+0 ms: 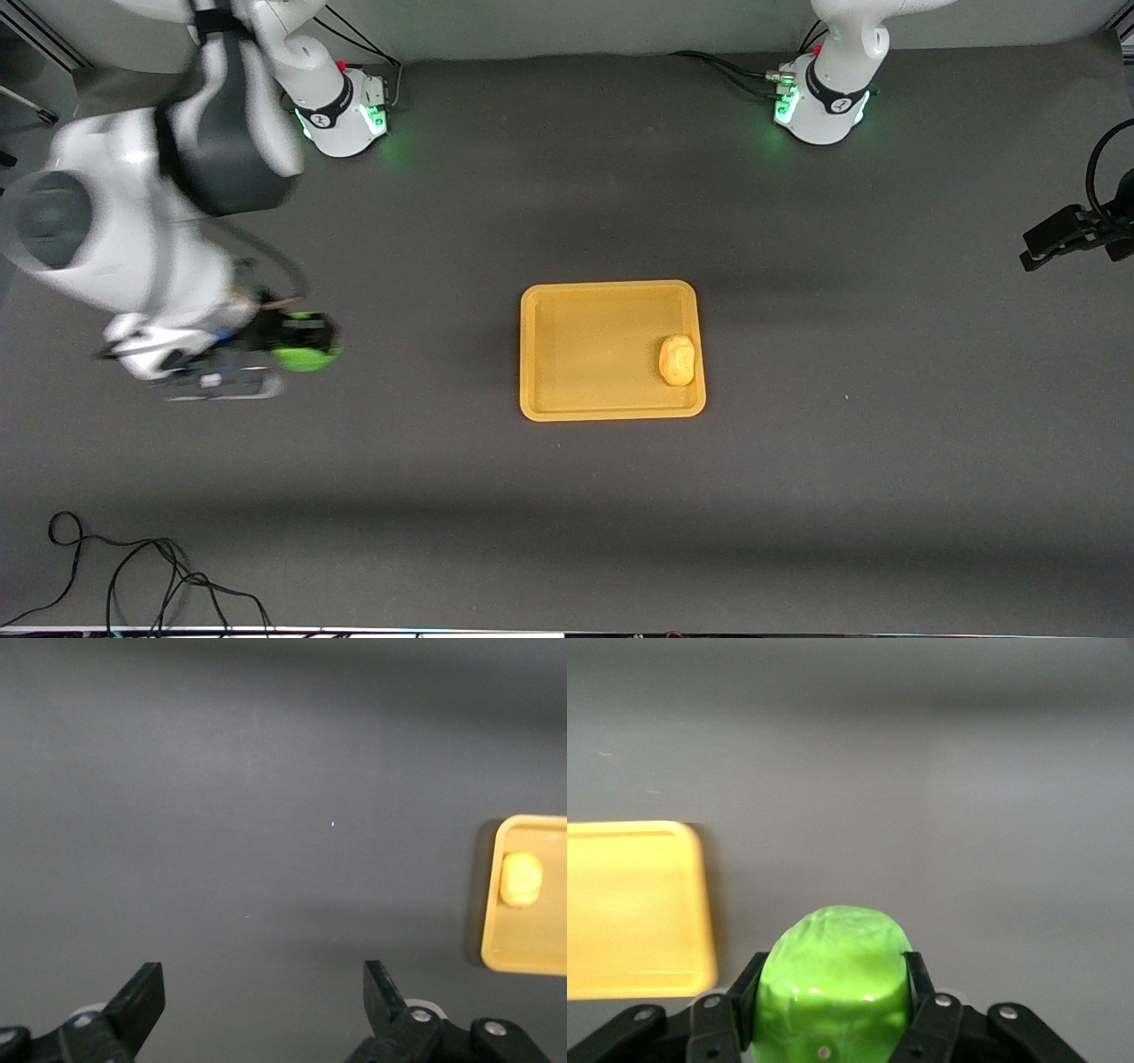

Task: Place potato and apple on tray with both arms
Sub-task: 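Lift the green apple with the right gripper and carry it over the tray, then lower the apple onto the tray beside the potato and open the right gripper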

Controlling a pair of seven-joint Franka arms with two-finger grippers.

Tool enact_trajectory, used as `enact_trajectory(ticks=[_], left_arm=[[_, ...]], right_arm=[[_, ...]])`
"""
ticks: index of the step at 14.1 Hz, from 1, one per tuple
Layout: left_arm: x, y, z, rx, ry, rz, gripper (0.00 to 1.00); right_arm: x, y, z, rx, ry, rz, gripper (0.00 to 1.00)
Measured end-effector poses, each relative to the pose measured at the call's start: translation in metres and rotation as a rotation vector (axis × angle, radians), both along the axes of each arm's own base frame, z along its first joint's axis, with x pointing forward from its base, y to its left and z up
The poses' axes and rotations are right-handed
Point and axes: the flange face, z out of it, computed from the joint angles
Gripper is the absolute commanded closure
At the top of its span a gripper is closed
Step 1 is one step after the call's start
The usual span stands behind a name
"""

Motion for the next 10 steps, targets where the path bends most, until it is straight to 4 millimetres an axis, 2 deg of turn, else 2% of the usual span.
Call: enact_trajectory(ticks=[3, 5, 7, 10], left_arm=[[0.001, 0.007, -0.004, 0.002, -0.007, -0.031, 0.0], [0.001, 0.006, -0.006, 0.002, -0.001, -0.046, 0.0], [-0.002, 0.003, -0.01, 0.0, 0.034, -0.08, 0.0], [-0.005, 0.0, -0.013, -0.027, 0.062, -0.109, 0.0]], right_arm=[[-0.031, 0.142, -0.034, 0.024, 0.022, -0.15, 0.65], [-0.053, 0.212, -0.055, 0.057, 0.029, -0.22, 0.65], [-0.067, 0.257, -0.088, 0.093, 0.027, -0.262, 0.65], [-0.067, 0.288, -0.162, 0.106, 0.0, -0.272, 0.64]])
